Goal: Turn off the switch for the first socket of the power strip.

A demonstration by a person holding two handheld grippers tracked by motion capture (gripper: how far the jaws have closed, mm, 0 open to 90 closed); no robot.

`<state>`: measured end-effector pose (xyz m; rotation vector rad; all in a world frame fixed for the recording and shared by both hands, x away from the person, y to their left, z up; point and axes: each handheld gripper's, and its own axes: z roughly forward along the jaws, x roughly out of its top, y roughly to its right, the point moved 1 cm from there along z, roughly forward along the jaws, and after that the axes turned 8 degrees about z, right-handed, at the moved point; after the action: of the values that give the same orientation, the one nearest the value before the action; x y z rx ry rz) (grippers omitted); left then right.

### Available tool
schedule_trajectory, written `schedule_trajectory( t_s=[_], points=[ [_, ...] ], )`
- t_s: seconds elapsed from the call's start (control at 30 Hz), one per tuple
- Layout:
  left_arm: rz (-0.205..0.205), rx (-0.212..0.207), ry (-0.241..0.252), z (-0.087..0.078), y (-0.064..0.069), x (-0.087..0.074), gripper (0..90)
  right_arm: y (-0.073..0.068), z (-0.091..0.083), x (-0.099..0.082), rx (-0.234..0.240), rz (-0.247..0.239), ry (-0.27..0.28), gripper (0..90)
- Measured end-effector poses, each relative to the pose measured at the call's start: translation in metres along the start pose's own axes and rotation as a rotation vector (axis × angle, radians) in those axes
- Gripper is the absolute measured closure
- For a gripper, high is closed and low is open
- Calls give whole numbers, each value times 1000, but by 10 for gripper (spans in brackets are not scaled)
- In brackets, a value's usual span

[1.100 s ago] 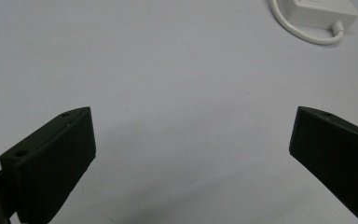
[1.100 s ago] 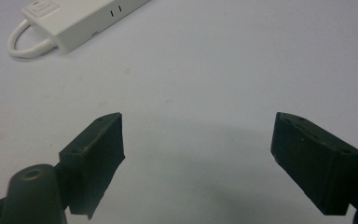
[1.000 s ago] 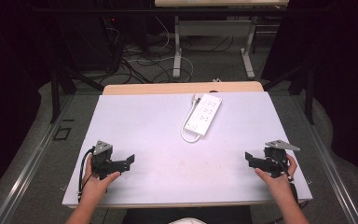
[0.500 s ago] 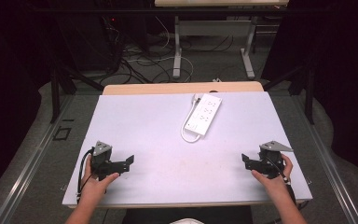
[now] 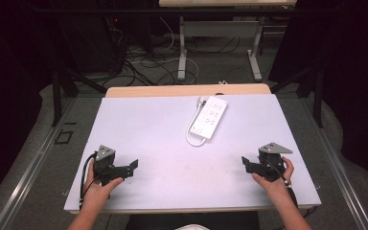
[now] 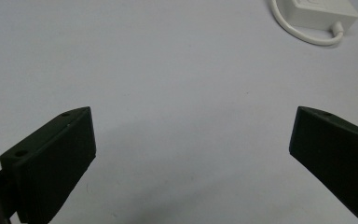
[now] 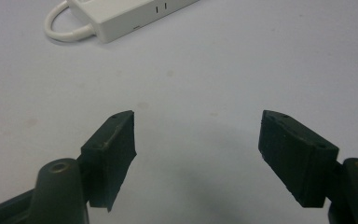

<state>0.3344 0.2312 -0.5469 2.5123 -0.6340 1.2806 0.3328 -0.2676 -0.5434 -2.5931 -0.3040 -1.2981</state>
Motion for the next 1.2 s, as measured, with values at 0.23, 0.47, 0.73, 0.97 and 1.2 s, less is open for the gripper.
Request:
schedule_trajectory(
  t_s=[0.23,0.47,0.73,0.97,1.2],
  points=[
    [7,-4,-8,0,0,0,3,-6,7,3,33,-16,7,313],
    [7,-2,-6,0,1,0,5,-10,12,8,64,-36,-11,331],
    [5,0,-6,0,1,0,6,-20,14,18,83,-89,-39,337],
    [2,1,-6,0,1,0,6,-29,16,32,123,-103,-82,336],
    [2,0,-7,0,1,0,7,-34,16,48,140,-139,-106,337]
  ],
)
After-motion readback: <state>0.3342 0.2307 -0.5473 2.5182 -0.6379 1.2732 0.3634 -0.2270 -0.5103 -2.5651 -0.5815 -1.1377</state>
